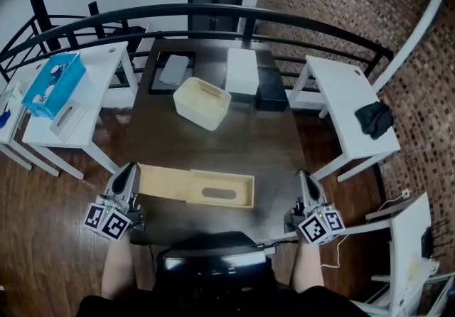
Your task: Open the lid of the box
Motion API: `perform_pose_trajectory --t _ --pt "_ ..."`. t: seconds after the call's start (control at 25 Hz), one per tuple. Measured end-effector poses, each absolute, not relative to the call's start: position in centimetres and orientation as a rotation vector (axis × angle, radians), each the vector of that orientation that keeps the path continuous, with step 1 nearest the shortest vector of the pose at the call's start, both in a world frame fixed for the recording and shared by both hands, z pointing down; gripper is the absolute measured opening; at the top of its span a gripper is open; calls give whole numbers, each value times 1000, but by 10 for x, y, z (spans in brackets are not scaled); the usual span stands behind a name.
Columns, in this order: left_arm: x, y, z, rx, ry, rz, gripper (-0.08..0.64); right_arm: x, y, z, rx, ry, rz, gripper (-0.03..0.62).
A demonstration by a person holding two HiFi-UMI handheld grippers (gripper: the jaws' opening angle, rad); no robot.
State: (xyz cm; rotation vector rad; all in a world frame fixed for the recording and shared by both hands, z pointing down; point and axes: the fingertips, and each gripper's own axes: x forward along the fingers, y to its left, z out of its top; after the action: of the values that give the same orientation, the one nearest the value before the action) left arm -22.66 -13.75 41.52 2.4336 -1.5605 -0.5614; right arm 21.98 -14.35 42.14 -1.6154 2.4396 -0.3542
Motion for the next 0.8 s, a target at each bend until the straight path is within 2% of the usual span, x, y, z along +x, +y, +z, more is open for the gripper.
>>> perform_pose_trajectory --t 0.24,0.8 --pt "-222 -119 401 2430 -1544 -637 20 234 -131 398 -1668 2427 -213 2" --pt "-236 -109 411 2350 -1593 -680 18 234 -121 403 -1631 2375 -290 0"
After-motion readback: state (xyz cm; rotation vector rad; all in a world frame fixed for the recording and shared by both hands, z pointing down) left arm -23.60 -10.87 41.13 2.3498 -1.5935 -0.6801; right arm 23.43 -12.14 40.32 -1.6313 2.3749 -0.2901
